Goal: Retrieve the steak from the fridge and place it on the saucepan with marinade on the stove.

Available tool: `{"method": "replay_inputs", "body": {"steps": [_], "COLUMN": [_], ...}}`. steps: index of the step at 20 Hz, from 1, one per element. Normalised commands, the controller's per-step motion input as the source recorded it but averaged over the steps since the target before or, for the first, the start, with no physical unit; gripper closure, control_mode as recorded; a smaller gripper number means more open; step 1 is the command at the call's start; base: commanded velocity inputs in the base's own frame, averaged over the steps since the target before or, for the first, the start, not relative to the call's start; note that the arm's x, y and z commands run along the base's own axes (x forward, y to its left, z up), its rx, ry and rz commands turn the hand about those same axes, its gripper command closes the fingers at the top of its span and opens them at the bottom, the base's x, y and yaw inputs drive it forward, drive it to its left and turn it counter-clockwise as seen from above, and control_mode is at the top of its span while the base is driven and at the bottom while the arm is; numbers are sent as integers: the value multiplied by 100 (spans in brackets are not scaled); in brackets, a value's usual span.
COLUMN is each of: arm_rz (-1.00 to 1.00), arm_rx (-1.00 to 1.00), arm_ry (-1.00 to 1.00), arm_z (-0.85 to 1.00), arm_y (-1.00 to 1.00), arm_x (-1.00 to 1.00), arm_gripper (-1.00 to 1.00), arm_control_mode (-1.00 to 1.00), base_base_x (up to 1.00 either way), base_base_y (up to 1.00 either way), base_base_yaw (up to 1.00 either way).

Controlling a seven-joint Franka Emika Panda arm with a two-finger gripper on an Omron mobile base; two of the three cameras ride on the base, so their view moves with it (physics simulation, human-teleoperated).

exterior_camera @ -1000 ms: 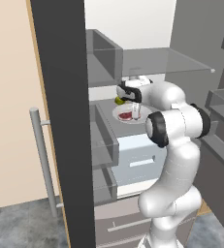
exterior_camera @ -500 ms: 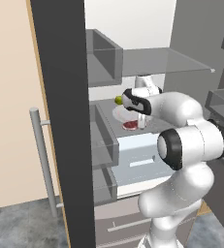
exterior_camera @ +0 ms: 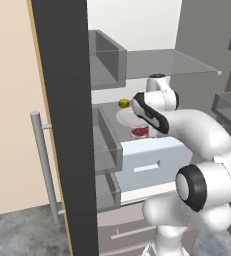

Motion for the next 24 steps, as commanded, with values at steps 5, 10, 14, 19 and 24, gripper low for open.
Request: {"method": "replay_inputs", "body": {"steps": [5,10,14,19,24], "arm_rz": [-3,0,0,0,0], "arm_rx": [0,0,0,0,0], "arm_ry": [-17,-27,-41,-16,0], "arm_z": [72,32,7,4,0], "arm_y": [0,0,0,0,0], "arm_x": [-79,-86,-80,-22,-23], "arm_gripper": [100,100,100,100,100], "arm_control_mode": [-100,-100,-100,-100,100], "base_base_x": [0,0,0,0,-20], "base_base_y": [0,0,0,0,0], "base_base_yaw": [0,0,0,0,0]}}
